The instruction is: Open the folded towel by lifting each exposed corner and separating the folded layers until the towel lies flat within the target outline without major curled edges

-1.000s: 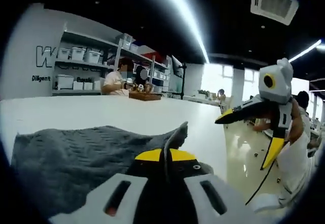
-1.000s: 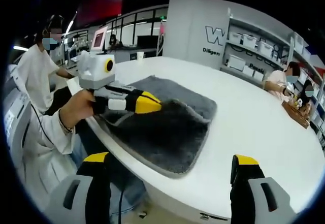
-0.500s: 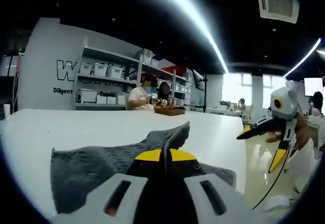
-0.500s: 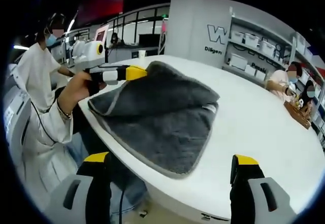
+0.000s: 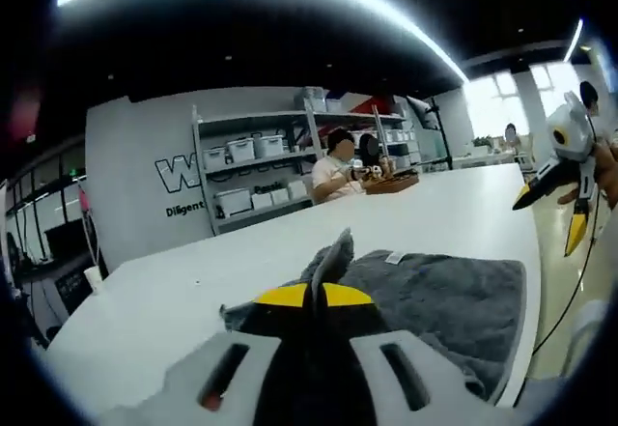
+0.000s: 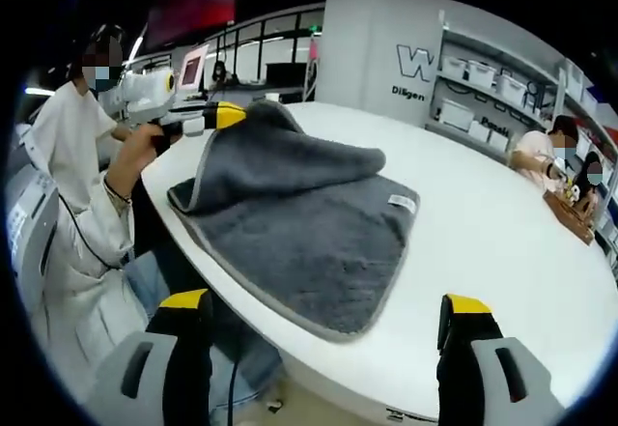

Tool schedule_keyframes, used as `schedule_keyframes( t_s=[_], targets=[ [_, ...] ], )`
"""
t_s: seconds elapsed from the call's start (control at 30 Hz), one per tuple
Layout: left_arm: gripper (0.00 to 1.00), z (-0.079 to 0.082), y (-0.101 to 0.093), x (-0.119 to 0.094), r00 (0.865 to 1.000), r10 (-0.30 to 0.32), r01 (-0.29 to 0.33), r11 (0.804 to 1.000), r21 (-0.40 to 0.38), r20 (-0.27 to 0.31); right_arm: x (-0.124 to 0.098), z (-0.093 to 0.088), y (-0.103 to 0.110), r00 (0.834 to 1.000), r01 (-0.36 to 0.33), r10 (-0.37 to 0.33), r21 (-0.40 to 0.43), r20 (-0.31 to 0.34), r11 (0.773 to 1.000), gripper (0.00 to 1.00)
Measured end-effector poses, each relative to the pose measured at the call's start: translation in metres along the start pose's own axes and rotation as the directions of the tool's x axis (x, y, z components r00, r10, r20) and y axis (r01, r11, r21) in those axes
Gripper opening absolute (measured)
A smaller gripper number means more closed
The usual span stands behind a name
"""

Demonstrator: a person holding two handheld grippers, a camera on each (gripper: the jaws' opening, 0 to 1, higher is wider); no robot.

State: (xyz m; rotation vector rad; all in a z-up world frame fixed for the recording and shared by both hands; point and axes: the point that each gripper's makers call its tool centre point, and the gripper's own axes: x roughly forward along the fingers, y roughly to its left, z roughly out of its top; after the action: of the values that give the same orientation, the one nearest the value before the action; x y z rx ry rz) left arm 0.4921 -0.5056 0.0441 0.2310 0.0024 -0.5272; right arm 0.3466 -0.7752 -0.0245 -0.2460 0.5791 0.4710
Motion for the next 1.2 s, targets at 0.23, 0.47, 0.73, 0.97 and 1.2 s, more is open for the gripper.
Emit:
schedule_keyframes(
  t_s=[0.23,0.47,0.73,0.97,1.2],
  targets=[
    [0.02,-0.008,0.031,-0.019,0.998,0.056,-0.055,0.998,0.023,-0.014,0.004,0.002,0.003,1.000,-0.016,0.016,0.003,0.007,1.000,0.97],
    [0.02,-0.039,0.038,-0.030,0.988,0.055,-0.039,0.993,0.110,-0.144,0.007,0.002,0.004,1.000,-0.023,0.023,0.006,0.006,1.000,0.96],
    [0.03,-0.101,0.031,-0.032,0.941,-0.009,0.037,0.996,0.077,-0.337,0.008,0.001,0.005,1.000,-0.026,0.026,0.004,0.002,1.000,0.96],
    [0.07,-0.123,0.032,-0.032,0.912,-0.022,0.052,0.997,0.062,-0.410,0.009,0.001,0.007,1.000,-0.030,0.030,0.001,-0.002,1.000,0.96],
    [0.38,-0.120,0.031,-0.045,0.903,-0.071,0.065,0.997,-0.029,-0.424,0.011,0.000,0.007,1.000,-0.031,0.031,0.004,-0.007,1.000,0.96]
  ],
)
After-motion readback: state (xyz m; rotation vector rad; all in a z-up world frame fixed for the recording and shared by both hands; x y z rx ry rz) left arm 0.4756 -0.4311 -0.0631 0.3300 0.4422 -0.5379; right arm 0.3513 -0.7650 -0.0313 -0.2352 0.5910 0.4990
